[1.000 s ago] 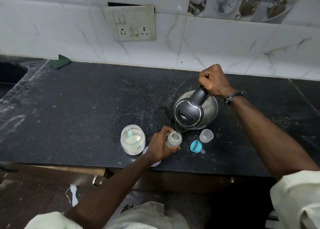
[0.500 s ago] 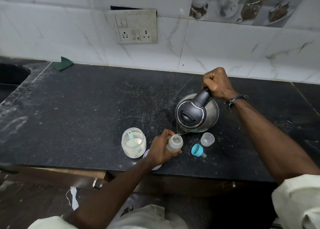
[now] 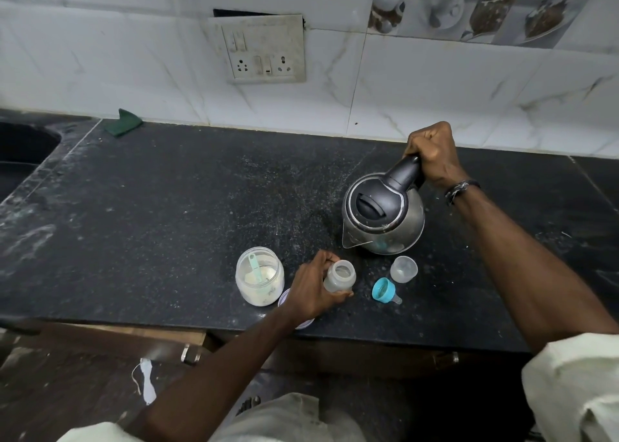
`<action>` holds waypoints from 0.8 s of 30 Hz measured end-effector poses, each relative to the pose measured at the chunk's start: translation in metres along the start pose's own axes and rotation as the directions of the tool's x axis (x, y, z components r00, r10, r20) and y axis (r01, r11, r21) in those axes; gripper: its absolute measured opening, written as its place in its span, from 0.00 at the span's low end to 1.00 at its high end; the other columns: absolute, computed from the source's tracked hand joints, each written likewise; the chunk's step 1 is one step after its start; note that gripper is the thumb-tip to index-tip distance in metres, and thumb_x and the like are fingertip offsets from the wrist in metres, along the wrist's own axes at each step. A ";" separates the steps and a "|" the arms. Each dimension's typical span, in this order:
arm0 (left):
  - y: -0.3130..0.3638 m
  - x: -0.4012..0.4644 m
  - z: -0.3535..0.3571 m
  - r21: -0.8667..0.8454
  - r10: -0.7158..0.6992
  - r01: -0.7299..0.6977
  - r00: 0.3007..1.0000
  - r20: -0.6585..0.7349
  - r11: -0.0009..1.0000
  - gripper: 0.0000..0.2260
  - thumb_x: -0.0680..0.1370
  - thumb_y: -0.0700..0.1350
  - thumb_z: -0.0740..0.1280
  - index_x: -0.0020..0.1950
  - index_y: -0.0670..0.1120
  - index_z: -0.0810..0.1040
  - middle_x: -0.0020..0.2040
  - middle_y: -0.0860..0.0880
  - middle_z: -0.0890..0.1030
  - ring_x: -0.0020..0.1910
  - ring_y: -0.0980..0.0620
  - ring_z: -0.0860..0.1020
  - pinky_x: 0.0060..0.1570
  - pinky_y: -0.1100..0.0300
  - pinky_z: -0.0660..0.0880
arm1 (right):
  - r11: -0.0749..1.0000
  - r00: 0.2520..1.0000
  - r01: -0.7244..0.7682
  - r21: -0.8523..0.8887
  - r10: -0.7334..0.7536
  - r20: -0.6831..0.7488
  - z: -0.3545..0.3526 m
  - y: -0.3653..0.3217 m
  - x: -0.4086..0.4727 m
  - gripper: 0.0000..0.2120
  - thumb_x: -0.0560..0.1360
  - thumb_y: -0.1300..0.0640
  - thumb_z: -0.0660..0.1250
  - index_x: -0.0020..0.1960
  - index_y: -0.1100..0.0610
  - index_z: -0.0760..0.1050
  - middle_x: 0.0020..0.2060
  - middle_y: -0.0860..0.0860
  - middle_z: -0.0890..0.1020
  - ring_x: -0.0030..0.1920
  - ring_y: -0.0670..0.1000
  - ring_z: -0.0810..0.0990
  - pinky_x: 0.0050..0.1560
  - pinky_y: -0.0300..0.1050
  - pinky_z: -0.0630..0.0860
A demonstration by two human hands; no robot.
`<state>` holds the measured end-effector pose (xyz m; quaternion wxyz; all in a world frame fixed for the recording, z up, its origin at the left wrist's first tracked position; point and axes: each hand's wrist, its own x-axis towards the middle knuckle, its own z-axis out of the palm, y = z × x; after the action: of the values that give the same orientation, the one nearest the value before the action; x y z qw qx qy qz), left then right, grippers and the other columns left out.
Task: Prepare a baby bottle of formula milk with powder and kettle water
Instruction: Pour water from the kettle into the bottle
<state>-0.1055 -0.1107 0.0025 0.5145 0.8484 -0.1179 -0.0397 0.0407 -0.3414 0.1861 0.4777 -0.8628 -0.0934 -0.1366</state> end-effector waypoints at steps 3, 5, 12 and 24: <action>0.001 0.000 0.000 -0.002 -0.019 0.019 1.000 0.004 1.000 0.26 0.63 0.51 0.82 0.55 0.50 0.73 0.49 0.55 0.85 0.48 0.58 0.83 0.51 0.55 0.78 | 0.994 0.988 -0.079 0.075 0.088 -0.127 -0.002 0.006 0.008 0.13 0.62 0.60 0.60 0.29 0.69 0.76 0.25 0.57 0.73 0.29 0.54 0.67 0.31 0.44 0.61; 0.001 0.000 0.001 -0.004 -0.036 0.036 0.999 0.003 0.999 0.26 0.63 0.50 0.82 0.55 0.50 0.73 0.49 0.55 0.85 0.48 0.58 0.83 0.52 0.51 0.78 | 0.989 0.972 -0.112 0.102 0.130 -0.196 -0.001 0.008 0.013 0.13 0.61 0.59 0.60 0.27 0.69 0.75 0.23 0.56 0.72 0.28 0.54 0.68 0.30 0.42 0.61; 0.002 0.000 0.001 -0.021 -0.051 0.051 0.999 -0.007 0.998 0.26 0.63 0.49 0.82 0.55 0.50 0.73 0.47 0.54 0.85 0.47 0.55 0.83 0.51 0.49 0.78 | 0.930 0.850 -0.260 0.260 0.348 -0.395 0.023 0.003 0.039 0.11 0.60 0.55 0.63 0.23 0.60 0.68 0.20 0.49 0.66 0.24 0.52 0.66 0.27 0.42 0.62; -0.001 0.000 0.000 -0.028 -0.031 0.031 1.000 -0.002 0.999 0.28 0.64 0.50 0.82 0.58 0.47 0.73 0.49 0.52 0.85 0.49 0.53 0.83 0.51 0.48 0.79 | 0.838 0.638 -0.423 0.344 0.545 -0.544 0.093 0.007 0.080 0.19 0.67 0.55 0.65 0.21 0.56 0.63 0.20 0.49 0.65 0.26 0.54 0.66 0.29 0.46 0.63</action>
<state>-0.1049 -0.1099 0.0017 0.5258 0.8429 -0.1035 -0.0483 0.1317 -0.2632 0.1594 0.5773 -0.7125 0.2930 -0.2707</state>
